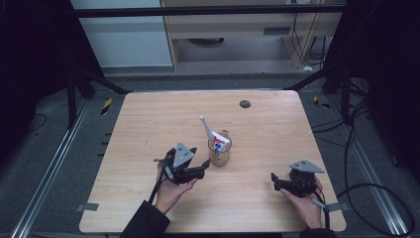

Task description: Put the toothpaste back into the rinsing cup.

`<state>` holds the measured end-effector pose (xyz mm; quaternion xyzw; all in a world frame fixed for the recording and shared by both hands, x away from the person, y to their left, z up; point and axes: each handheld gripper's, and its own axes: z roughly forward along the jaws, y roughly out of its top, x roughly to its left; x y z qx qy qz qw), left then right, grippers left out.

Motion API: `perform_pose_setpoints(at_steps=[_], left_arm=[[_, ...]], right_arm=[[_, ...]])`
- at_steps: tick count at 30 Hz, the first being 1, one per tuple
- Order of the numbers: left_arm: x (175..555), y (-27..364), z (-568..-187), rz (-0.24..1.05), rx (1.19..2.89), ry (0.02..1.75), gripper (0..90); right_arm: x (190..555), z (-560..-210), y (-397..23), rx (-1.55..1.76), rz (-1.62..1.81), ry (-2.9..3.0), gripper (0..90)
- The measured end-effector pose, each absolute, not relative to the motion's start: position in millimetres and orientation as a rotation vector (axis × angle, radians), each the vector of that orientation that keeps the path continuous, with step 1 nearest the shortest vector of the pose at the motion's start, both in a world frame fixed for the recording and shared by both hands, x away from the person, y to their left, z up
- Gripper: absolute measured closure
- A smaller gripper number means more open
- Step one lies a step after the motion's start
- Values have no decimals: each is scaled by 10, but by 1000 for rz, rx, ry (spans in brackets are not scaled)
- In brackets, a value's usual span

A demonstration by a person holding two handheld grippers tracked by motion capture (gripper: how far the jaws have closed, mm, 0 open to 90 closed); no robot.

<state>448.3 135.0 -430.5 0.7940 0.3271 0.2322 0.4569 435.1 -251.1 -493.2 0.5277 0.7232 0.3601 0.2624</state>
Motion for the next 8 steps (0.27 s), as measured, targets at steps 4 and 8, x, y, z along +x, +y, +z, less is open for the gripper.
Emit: perform_pose_setpoints(at_steps=[4,8], left_arm=[[4392,1606,-4408,570,1964,841,330],[4374,1876,-4519,524,1937,938,312]], right_arm=[[4344,-4932,-2523,1433,965,1950,112],[4341,-4934,-2515,1445,961,1951,108]])
